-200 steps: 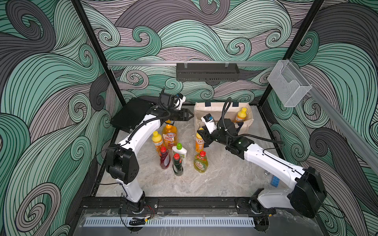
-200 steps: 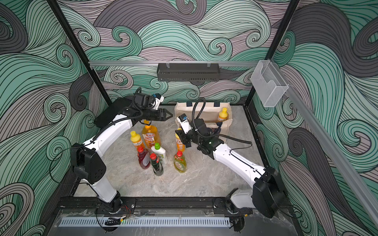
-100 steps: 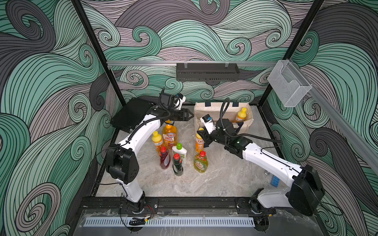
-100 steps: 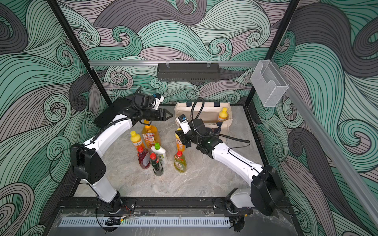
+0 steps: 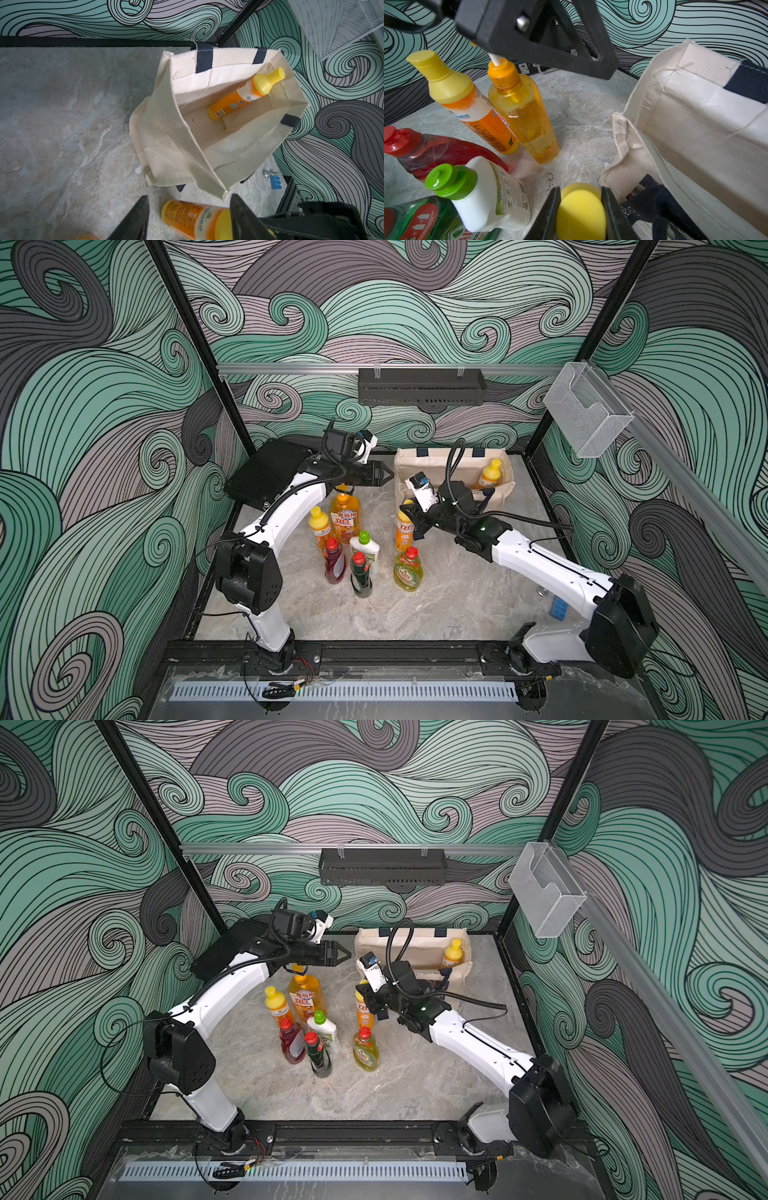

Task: Pack dish soap into the shopping bag
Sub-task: Pick up the bottle of dish soap at the center of the board.

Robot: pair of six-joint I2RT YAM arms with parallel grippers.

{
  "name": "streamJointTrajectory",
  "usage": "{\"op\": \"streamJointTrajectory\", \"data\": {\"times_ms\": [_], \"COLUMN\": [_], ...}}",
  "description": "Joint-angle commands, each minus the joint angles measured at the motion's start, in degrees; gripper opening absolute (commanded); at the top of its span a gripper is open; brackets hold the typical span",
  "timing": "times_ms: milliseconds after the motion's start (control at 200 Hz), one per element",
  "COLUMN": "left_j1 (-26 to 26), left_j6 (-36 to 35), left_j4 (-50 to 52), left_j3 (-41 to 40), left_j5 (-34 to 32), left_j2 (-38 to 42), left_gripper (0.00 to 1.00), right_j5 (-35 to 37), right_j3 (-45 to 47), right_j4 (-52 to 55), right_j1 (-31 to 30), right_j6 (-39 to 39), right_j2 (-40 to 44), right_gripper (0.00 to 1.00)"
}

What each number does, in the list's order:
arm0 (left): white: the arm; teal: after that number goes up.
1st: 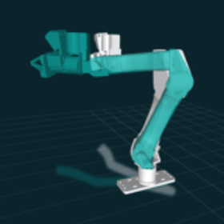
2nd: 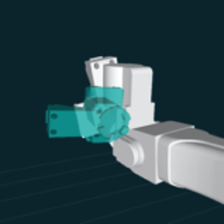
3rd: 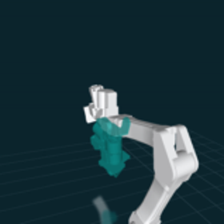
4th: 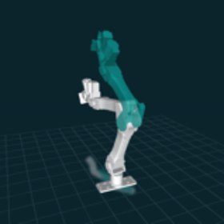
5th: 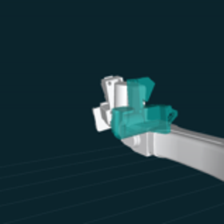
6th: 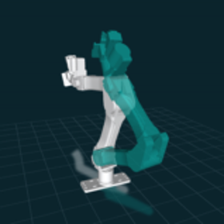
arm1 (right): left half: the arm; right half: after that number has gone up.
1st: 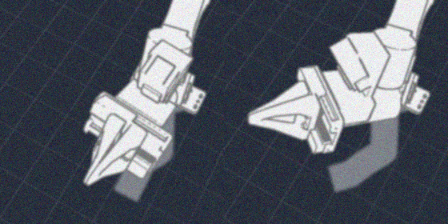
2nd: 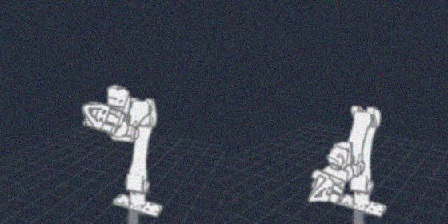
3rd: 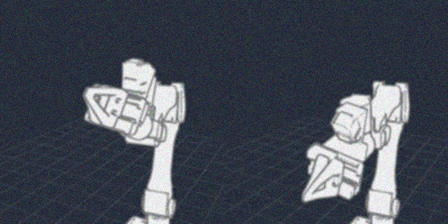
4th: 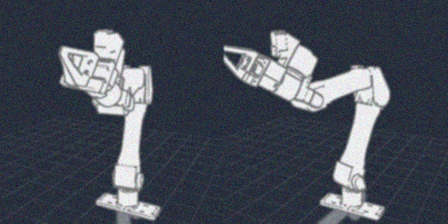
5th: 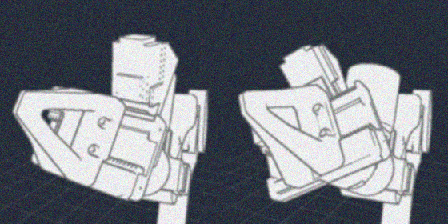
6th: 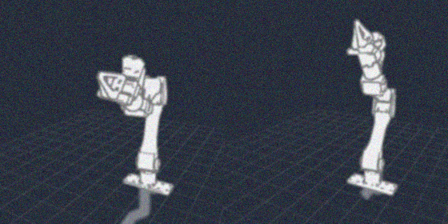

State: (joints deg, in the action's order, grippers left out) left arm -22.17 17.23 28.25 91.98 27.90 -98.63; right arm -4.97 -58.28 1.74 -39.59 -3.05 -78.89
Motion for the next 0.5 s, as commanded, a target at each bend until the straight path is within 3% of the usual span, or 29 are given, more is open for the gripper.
{"op": "streamJointTrajectory", "data": {"times_ms": [0,275,495], "left_j1": [0.4,0.5,0.5], "left_j6": [0.4,0.4,0.7], "left_j4": [-0.9,-0.9,-1.2], "left_j3": [-0.2,-0.3,-0.4], "left_j5": [1.2,1.3,1.4], "left_j2": [1.3,1.9,2.0], "left_gripper": [0.61,0.61,0.61], "right_j5": [2.2,5.4,7.4], "right_j3": [-2.1,-3.4,-5.3], "right_j4": [2.0,4.7,7.6], "right_j1": [-1.1,-2.1,-2.2], "right_j6": [-1.5,-3.1,-4.1], "right_j2": [-0.4,0.3,1.4], "right_gripper": [0.13,0.00,0.00]}}
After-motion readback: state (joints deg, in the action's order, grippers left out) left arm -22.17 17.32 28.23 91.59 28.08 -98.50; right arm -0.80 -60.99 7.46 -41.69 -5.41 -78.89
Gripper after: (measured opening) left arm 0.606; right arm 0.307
